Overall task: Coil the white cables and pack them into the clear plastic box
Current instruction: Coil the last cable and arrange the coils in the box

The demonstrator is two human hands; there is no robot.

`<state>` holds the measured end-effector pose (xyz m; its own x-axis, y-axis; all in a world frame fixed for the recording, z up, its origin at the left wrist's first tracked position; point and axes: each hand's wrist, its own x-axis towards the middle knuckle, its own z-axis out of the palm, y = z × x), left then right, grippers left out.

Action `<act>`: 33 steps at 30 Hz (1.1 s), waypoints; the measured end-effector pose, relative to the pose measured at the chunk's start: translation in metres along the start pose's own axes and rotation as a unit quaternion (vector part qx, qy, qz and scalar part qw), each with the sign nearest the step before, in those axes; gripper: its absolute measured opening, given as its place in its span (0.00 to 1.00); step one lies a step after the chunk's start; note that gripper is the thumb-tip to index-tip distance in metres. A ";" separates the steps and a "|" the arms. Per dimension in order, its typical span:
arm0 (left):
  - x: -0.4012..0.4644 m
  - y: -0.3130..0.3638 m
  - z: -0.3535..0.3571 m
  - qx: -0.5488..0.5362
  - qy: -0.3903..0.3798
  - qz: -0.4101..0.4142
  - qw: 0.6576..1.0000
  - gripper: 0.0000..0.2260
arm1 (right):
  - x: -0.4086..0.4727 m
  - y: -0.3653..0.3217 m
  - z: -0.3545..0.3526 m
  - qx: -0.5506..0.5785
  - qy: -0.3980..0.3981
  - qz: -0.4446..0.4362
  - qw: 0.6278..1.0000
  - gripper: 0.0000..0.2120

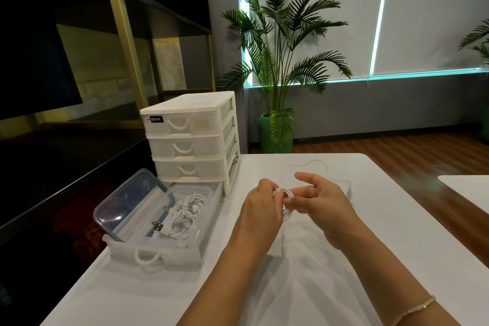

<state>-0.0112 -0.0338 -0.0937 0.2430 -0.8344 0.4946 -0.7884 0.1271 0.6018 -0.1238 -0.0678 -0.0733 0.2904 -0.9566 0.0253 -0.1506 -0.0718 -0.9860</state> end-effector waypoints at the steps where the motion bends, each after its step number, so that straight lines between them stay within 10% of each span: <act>1: 0.000 0.001 0.000 -0.002 -0.002 -0.007 1.000 0.08 | 0.000 0.001 0.001 -0.008 0.005 -0.014 1.000 0.27; 17: 0.002 0.002 -0.005 -0.130 0.008 -0.078 0.988 0.08 | -0.001 0.001 0.004 -0.065 0.063 -0.108 0.990 0.13; 33: 0.007 0.003 -0.010 -0.512 -0.039 -0.302 0.803 0.09 | -0.001 -0.003 -0.001 -0.131 0.057 -0.152 0.978 0.11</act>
<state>-0.0062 -0.0336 -0.0821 0.3396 -0.9355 -0.0977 0.3473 0.0282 0.9373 -0.1246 -0.0665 -0.0702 0.2547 -0.9036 0.3443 -0.3142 -0.4141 -0.8543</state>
